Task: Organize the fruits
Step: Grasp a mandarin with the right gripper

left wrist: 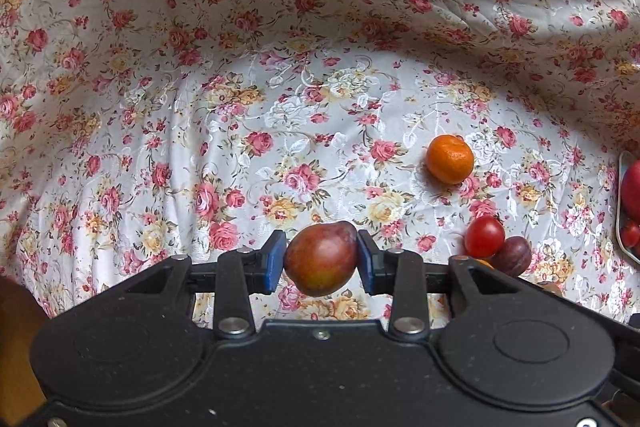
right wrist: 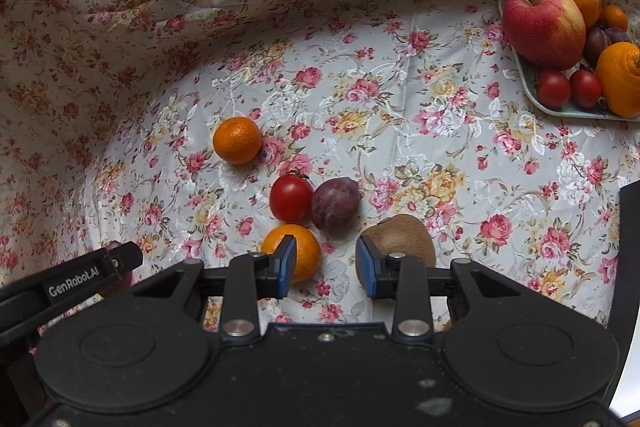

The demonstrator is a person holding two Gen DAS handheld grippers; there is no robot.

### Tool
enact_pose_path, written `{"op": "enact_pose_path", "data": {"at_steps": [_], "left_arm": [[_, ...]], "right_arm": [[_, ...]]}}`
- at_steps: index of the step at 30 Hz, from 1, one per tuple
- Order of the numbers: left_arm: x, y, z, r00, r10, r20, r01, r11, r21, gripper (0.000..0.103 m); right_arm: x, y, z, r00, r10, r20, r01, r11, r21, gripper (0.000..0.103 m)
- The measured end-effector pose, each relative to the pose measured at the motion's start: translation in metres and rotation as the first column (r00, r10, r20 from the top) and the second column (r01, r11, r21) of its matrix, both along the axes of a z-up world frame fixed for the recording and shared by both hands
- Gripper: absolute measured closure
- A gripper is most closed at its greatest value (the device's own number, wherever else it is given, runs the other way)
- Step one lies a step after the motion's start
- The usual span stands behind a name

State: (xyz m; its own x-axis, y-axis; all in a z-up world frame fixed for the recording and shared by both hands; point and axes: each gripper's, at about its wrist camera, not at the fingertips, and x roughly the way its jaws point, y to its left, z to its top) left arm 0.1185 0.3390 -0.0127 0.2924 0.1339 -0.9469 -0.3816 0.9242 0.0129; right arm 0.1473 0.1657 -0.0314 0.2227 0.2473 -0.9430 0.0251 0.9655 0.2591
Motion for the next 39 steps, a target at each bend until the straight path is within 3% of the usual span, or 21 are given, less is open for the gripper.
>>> {"op": "enact_pose_path", "data": {"at_steps": [3, 7, 15, 20, 30, 39], "left_arm": [[-0.002, 0.007, -0.003, 1.0, 0.01, -0.003, -0.01, 1.0, 0.01, 0.057], [-0.005, 0.017, -0.005, 1.0, 0.028, -0.002, -0.028, 0.999, 0.028, 0.057], [-0.006, 0.026, -0.007, 0.999, 0.047, -0.006, -0.047, 0.999, 0.005, 0.057], [-0.005, 0.024, -0.006, 0.999, 0.043, -0.007, -0.043, 0.999, -0.005, 0.057], [0.0, 0.005, 0.007, 1.0, 0.012, 0.017, -0.012, 1.0, 0.014, 0.057], [0.009, -0.063, 0.021, 0.992, -0.12, 0.035, 0.119, 0.993, 0.015, 0.057]], "right_arm": [[0.0, 0.017, -0.005, 0.999, 0.036, 0.001, -0.036, 0.999, 0.0, 0.067], [0.001, 0.041, -0.017, 0.998, 0.069, -0.001, -0.068, 0.996, -0.064, 0.067], [0.008, 0.061, -0.04, 0.998, 0.052, -0.026, -0.054, 0.991, -0.123, 0.057], [0.01, 0.064, -0.055, 0.998, 0.037, -0.057, -0.045, 0.99, -0.134, 0.057], [-0.007, 0.05, -0.012, 0.995, 0.07, 0.069, -0.062, 0.992, -0.112, 0.058], [-0.02, -0.028, 0.024, 0.992, -0.041, 0.117, 0.055, 0.991, -0.121, 0.058]]}}
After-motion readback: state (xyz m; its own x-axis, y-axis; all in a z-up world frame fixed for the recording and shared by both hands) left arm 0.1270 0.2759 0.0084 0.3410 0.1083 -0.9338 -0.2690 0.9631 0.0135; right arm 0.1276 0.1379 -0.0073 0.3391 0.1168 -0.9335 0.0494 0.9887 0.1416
